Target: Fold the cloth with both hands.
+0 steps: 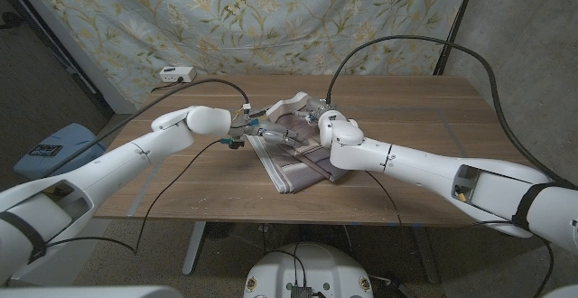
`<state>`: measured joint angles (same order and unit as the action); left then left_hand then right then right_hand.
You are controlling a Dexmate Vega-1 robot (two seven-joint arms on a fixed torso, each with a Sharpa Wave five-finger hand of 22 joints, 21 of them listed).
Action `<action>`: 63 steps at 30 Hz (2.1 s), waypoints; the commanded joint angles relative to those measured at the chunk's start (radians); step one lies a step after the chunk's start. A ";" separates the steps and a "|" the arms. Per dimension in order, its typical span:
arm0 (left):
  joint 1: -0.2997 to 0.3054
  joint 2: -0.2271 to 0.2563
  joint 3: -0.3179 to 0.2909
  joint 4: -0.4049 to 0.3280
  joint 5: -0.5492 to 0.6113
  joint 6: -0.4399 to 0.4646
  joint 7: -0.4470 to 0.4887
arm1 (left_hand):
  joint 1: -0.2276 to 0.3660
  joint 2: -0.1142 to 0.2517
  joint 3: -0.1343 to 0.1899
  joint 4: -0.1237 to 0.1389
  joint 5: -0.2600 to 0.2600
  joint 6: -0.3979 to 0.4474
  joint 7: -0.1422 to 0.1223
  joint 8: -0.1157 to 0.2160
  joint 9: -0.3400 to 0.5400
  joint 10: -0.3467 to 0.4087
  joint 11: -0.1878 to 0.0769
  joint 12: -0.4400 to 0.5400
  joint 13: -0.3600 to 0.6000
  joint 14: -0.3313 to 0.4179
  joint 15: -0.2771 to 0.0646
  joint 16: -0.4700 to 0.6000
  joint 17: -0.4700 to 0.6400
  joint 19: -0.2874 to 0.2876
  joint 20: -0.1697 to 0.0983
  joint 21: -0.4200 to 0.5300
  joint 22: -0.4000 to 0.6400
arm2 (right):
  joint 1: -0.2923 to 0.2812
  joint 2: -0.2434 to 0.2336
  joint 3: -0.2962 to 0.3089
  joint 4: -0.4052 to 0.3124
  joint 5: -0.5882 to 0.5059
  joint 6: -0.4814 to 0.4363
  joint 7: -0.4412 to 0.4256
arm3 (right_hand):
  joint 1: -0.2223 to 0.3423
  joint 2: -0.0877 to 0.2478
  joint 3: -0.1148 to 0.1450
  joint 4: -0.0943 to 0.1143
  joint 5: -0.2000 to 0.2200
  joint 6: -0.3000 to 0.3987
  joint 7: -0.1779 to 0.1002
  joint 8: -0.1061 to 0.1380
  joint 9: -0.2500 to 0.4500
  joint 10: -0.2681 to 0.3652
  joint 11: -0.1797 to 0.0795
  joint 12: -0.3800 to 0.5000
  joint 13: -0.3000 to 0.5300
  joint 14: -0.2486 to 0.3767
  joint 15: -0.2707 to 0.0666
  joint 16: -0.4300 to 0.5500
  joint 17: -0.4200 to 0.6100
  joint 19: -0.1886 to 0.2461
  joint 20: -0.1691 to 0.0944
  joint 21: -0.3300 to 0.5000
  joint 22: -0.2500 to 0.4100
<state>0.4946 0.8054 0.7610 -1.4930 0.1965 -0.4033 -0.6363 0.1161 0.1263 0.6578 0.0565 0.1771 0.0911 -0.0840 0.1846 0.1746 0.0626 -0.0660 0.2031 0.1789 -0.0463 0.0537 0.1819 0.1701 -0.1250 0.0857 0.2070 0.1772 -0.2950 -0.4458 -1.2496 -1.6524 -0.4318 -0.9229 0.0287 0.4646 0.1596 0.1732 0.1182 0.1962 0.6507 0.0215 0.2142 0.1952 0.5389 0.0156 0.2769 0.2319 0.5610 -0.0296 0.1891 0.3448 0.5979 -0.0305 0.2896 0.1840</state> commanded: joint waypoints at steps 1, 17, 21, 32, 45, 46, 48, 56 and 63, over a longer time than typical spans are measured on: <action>0.012 0.013 -0.017 -0.036 0.005 0.007 0.011 | 0.007 0.003 0.003 -0.006 -0.005 0.008 -0.004 -0.002 0.001 0.012 0.001 -0.002 0.002 0.002 0.002 -0.001 0.001 -0.002 0.004 -0.001 0.001 | -0.019 -0.034 0.033 -0.101 -0.040 -0.051 0.054 | 0.005 -0.003 0.004 -0.008 0.007 -0.002 0.001 -0.002 0.000 0.003 0.002 -0.004 -0.003 0.000 0.004 0.000 -0.003 0.002 0.004 -0.004 0.002; 0.038 0.034 -0.036 -0.086 0.014 0.047 0.027 | 0.007 0.003 0.004 -0.008 -0.005 0.008 -0.004 -0.002 0.002 0.011 0.004 -0.003 0.003 0.002 0.001 -0.002 0.001 -0.002 0.004 -0.002 0.001 | -0.055 -0.064 0.068 -0.178 -0.048 -0.072 0.049 | 0.011 -0.008 0.011 -0.019 0.007 -0.008 0.006 -0.007 -0.001 0.006 0.005 -0.017 -0.014 -0.004 0.007 -0.001 -0.020 -0.002 0.010 -0.009 0.002; 0.047 0.045 -0.045 -0.101 0.012 0.061 0.034 | 0.007 0.003 0.004 -0.008 -0.005 0.007 -0.004 -0.002 0.002 0.011 0.004 -0.003 0.003 0.002 0.003 -0.002 0.001 -0.001 0.004 -0.002 0.001 | -0.063 -0.070 0.078 -0.188 -0.048 -0.073 0.042 | 0.011 -0.009 0.013 -0.022 0.007 -0.010 0.010 -0.008 -0.002 0.004 0.007 -0.022 -0.016 -0.005 0.008 -0.001 -0.025 -0.005 0.011 -0.011 0.002; 0.089 0.064 -0.090 -0.139 -0.022 0.119 0.096 | 0.007 0.003 0.005 -0.008 -0.006 0.008 -0.004 -0.002 0.002 0.009 0.005 -0.004 0.003 -0.002 0.003 -0.003 0.002 0.001 0.002 -0.002 0.001 | -0.114 -0.077 0.121 -0.223 -0.042 -0.091 -0.009 | 0.012 -0.012 0.016 -0.027 0.006 -0.011 0.011 -0.009 -0.002 0.005 0.006 -0.029 -0.021 -0.013 0.004 -0.003 -0.034 -0.010 0.010 -0.015 0.001; 0.134 0.097 -0.126 -0.175 -0.034 0.165 0.159 | 0.007 0.003 0.005 -0.010 -0.006 0.009 -0.003 -0.002 0.002 0.009 0.006 -0.004 0.003 -0.002 0.006 -0.003 0.001 0.002 0.002 -0.002 0.001 | -0.172 -0.062 0.172 -0.236 -0.024 -0.136 -0.107 | 0.019 -0.015 0.024 -0.039 0.005 0.001 0.010 -0.005 -0.002 0.022 0.006 -0.034 -0.027 -0.007 0.002 0.001 -0.050 -0.008 0.008 -0.018 0.001; 0.137 0.099 -0.128 -0.176 -0.035 0.168 0.164 | 0.007 0.003 0.005 -0.010 -0.006 0.009 -0.003 -0.002 0.002 0.008 0.006 -0.005 0.003 -0.001 0.006 -0.003 0.001 0.001 0.002 -0.003 0.001 | -0.176 -0.064 0.178 -0.239 -0.020 -0.137 -0.114 | 0.019 -0.015 0.024 -0.040 0.004 0.002 0.011 -0.005 -0.002 0.022 0.006 -0.034 -0.028 -0.007 0.002 0.001 -0.051 -0.008 0.008 -0.018 0.001; 0.145 0.104 -0.133 -0.183 -0.032 0.176 0.176 | 0.007 0.003 0.005 -0.010 -0.006 0.009 -0.002 -0.002 0.002 0.008 0.007 -0.005 0.003 -0.001 0.006 -0.003 0.001 0.002 0.002 -0.002 0.001 | -0.182 -0.066 0.185 -0.244 -0.015 -0.142 -0.126 | 0.019 -0.015 0.025 -0.040 0.004 0.002 0.013 -0.005 -0.002 0.023 0.006 -0.035 -0.028 -0.006 0.001 0.002 -0.052 -0.009 0.007 -0.019 0.001; 0.177 0.115 -0.158 -0.194 -0.041 0.210 0.227 | 0.007 0.004 0.006 -0.010 -0.006 0.009 -0.001 -0.002 0.002 0.008 0.006 -0.004 0.003 0.000 0.006 -0.002 0.002 0.005 0.002 -0.002 0.001 | -0.211 -0.070 0.214 -0.257 0.011 -0.140 -0.179 | 0.018 -0.014 0.028 -0.043 0.003 0.004 0.012 -0.005 -0.002 0.029 0.007 -0.038 -0.030 -0.004 0.001 0.003 -0.059 -0.011 0.006 -0.022 0.000; 0.196 0.128 -0.178 -0.213 -0.037 0.242 0.274 | 0.006 0.005 0.007 -0.009 -0.005 0.008 0.000 -0.002 0.002 0.008 0.009 -0.005 0.003 0.000 0.007 -0.002 0.002 0.007 0.003 -0.002 0.001 | -0.251 -0.068 0.257 -0.262 0.051 -0.124 -0.230 | 0.011 -0.014 0.027 -0.041 0.002 0.005 0.015 -0.005 -0.002 0.034 0.010 -0.040 -0.032 -0.001 0.002 0.005 -0.063 -0.011 0.006 -0.023 0.000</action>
<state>0.6513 0.9123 0.6185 -1.6768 0.1598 -0.2064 -0.4278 0.1161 0.1263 0.6620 0.0524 0.1771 0.0911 -0.0839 0.1846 0.1744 0.0643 -0.0642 0.1991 0.1789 -0.0464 0.0537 0.1819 0.1697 -0.1194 0.0912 0.2072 0.1772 -0.4964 -0.5142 -1.0455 -1.9025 -0.4342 -1.0579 -0.1180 0.4766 0.1477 0.1975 0.0798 0.2001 0.6486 0.0341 0.2102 0.1907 0.5616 0.0276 0.2390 0.1996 0.5527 -0.0322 0.1890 0.2826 0.5888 -0.0214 0.2699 0.1813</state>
